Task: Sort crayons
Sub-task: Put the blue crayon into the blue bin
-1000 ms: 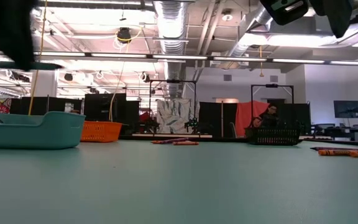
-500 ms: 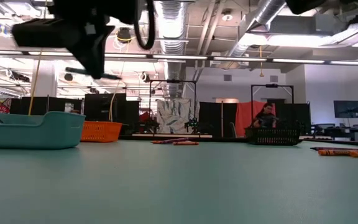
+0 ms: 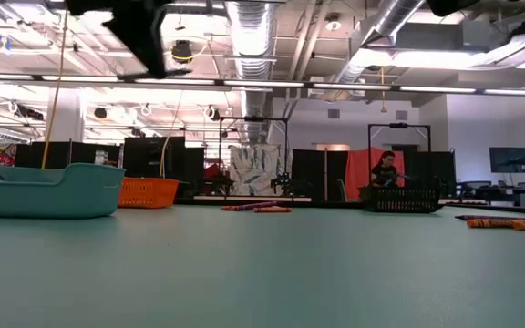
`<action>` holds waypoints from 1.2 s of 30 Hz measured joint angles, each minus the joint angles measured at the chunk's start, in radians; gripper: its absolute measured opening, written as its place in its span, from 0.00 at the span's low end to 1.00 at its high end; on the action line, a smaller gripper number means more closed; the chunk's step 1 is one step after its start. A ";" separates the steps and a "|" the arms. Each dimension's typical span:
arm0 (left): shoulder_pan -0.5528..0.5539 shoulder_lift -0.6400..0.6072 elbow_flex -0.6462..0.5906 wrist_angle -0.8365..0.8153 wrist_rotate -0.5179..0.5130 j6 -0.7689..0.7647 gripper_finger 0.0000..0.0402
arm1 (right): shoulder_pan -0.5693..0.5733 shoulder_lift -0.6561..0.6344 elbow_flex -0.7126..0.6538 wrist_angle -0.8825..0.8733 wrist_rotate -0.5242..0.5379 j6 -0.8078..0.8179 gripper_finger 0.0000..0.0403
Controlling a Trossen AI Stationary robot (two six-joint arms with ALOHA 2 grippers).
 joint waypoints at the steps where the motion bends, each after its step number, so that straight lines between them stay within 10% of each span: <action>1: 0.005 -0.040 -0.050 0.025 0.020 -0.005 0.00 | 0.000 0.000 0.000 0.000 0.000 0.000 0.32; 15: -0.008 -0.465 -0.613 0.176 0.240 -0.248 0.00 | -0.023 0.000 0.000 -0.001 0.000 0.007 0.32; 36: -0.008 -0.468 -0.763 0.343 0.261 -0.221 0.08 | -0.037 0.000 0.000 -0.203 0.124 0.142 0.32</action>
